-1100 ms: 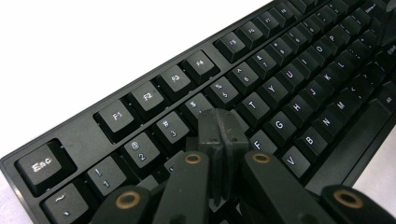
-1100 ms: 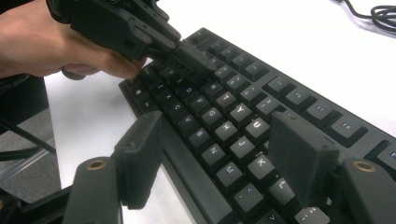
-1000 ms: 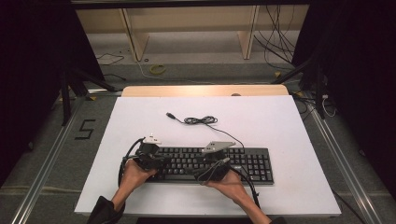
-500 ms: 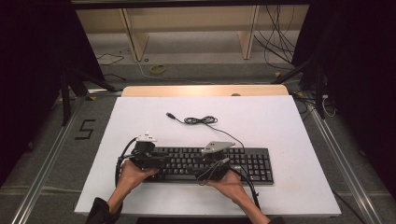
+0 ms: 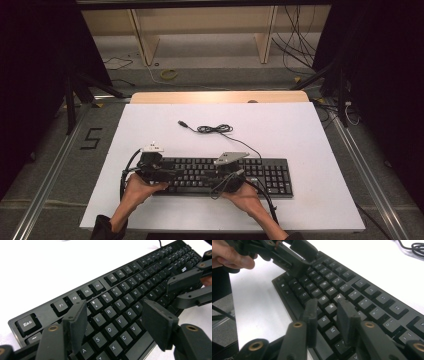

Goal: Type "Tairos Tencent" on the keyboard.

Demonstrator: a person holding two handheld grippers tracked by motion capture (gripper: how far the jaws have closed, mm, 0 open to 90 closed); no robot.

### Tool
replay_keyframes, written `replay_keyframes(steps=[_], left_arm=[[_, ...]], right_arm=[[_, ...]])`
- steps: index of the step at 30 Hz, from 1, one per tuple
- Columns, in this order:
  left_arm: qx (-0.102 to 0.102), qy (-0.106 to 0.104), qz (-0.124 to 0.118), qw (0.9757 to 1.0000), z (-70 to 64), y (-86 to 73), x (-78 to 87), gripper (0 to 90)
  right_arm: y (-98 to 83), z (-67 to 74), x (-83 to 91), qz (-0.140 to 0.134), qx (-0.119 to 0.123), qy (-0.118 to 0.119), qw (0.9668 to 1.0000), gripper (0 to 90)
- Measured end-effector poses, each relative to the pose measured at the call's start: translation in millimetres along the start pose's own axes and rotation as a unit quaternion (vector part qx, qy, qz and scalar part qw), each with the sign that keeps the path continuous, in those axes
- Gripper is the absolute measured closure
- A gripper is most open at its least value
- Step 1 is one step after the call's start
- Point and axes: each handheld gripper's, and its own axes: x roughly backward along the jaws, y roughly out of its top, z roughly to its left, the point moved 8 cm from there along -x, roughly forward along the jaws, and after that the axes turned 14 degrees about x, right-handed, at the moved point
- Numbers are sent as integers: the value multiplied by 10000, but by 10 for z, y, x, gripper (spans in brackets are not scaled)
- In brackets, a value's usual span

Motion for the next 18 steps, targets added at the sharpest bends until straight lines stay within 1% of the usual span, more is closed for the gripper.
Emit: replay_keyframes(steps=[2,8,14,18], left_arm=[[-18,-34,-1,10000,-9,-2,15,358],[-36,-44,-57,10000,-16,-13,41,352],[-48,-94,-97,9999,-38,-23,75,342],[-69,-92,-105,9999,-37,-30,79,339]], right_arm=[[-1,2,-8,28,15,9,10000,736],[0,-11,-38,84,47,5,10000,800],[7,20,-75,160,76,100,9998,857],[18,33,-100,178,17,150,9997,887]])
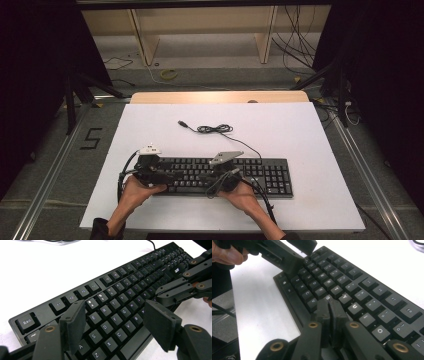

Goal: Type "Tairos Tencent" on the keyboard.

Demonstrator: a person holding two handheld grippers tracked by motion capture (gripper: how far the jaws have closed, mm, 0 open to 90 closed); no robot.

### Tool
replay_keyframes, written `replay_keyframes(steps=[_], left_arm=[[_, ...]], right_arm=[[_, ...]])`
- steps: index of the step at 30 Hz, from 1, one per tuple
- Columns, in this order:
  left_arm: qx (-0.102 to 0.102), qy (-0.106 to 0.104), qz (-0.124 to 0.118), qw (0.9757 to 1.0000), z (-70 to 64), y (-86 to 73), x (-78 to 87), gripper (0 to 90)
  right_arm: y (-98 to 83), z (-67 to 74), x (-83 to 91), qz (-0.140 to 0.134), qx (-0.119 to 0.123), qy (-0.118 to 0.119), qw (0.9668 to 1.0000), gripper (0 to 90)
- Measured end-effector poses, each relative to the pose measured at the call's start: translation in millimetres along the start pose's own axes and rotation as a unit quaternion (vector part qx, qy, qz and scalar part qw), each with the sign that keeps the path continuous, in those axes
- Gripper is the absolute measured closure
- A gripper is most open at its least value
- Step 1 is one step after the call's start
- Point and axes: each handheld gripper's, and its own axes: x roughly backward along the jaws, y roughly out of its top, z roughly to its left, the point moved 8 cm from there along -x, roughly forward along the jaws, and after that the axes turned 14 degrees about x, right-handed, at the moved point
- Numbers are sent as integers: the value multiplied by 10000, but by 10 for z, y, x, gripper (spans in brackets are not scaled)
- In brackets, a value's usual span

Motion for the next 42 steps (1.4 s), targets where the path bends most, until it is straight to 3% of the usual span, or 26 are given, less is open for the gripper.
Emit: replay_keyframes(steps=[17,28,36,42], left_arm=[[-6,-79,-121,9999,-19,-18,66,321],[-26,-104,-105,9999,-23,-32,73,328],[-37,-102,-48,9999,-15,-47,61,352],[-86,-108,41,9999,-15,-65,33,354]], right_arm=[[-27,9,-79,176,48,-53,9998,900],[-123,22,-216,457,172,-81,9988,900],[-134,18,-217,423,124,-48,9990,900],[-46,9,-113,78,-120,13,9999,827]])
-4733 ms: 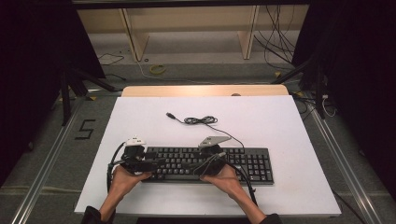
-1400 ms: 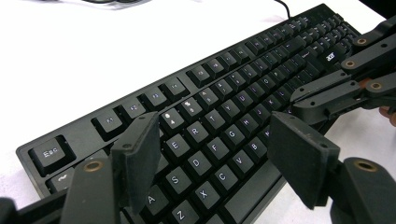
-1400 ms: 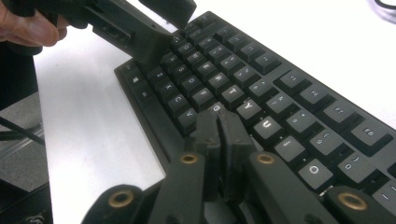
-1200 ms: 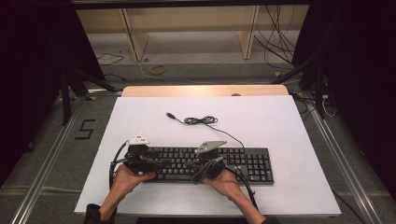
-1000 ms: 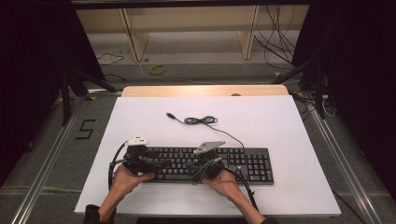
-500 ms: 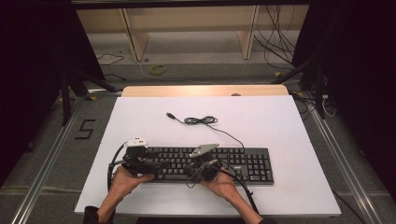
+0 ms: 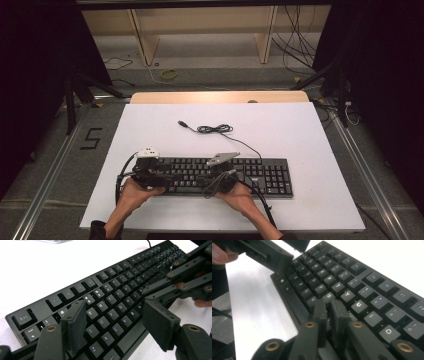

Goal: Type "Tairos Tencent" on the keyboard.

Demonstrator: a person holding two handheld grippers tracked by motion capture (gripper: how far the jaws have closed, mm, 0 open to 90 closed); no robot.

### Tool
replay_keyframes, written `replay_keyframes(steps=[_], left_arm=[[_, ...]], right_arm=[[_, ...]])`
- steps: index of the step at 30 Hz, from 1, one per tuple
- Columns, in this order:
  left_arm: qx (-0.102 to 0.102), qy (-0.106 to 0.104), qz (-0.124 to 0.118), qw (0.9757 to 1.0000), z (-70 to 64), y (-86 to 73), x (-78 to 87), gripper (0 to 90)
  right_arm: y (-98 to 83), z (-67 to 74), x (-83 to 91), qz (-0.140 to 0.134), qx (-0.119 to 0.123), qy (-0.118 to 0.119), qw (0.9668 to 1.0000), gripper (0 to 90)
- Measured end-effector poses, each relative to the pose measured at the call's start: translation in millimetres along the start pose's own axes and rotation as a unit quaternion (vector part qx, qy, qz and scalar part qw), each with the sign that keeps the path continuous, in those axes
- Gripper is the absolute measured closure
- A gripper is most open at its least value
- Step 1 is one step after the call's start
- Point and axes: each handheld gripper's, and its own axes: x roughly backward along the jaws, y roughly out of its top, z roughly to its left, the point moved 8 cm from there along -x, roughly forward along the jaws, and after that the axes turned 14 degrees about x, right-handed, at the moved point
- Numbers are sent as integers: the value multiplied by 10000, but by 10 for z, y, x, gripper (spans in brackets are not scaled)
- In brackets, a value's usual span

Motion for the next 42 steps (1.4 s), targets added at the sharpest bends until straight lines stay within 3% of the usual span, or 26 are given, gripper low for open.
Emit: replay_keyframes(steps=[4,6,10,20,29,42], left_arm=[[-66,23,102,9999,-6,-23,-13,386],[-122,21,176,9998,-19,-36,-18,429],[-253,37,304,9992,-37,-67,-46,530],[-609,67,657,9960,-102,-138,-116,707],[-684,69,867,9939,-109,-178,-178,777],[-780,125,989,9920,-82,-178,-240,886]], right_arm=[[10,-6,52,-102,-57,23,9999,731],[21,4,86,-183,-125,133,9997,672],[36,-20,158,-253,-152,99,9995,587],[29,-51,302,-434,-91,31,9990,466],[38,-91,399,-534,-85,-171,9984,398],[-9,-71,467,-602,32,-241,9979,364]])
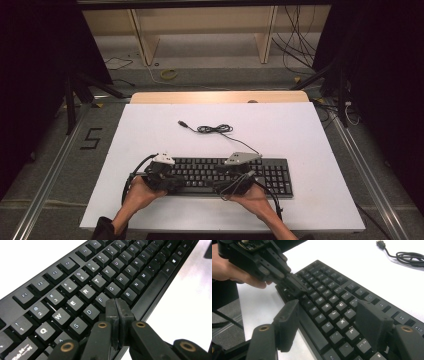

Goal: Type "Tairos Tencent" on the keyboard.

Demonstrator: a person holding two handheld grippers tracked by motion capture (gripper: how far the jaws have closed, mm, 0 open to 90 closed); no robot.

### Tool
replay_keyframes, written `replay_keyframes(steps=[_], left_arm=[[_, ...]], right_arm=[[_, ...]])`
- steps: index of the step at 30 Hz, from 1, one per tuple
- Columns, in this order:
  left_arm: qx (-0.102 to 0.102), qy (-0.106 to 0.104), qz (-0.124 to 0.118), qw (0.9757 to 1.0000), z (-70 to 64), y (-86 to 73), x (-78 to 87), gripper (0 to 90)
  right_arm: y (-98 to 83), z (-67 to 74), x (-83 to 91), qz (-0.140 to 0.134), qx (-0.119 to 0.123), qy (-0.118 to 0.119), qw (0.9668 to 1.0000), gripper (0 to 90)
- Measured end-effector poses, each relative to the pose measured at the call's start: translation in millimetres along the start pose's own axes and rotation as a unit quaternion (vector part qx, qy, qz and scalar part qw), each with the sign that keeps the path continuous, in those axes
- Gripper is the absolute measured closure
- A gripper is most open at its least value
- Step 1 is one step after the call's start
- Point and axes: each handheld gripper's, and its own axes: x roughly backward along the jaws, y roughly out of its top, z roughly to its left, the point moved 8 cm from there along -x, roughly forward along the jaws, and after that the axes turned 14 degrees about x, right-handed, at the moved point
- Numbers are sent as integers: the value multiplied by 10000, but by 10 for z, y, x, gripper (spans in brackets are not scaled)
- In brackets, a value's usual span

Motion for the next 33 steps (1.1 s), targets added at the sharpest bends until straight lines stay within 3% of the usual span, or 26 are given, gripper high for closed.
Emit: replay_keyframes(steps=[10,16,22,28,33], left_arm=[[-60,88,78,9999,11,-14,-46,889],[17,40,62,10000,31,-32,-90,891],[-94,118,102,9998,5,-32,-82,891],[-33,63,-98,9999,-11,28,-13,887],[106,0,-278,9996,3,80,56,832]], right_arm=[[-42,2,63,-21,7,-16,10000,364],[-67,9,72,18,19,-26,10000,364],[-79,12,82,30,11,-40,10000,365],[-81,7,82,11,-15,-35,10000,364],[-78,-1,87,-17,-28,-62,10000,364]])
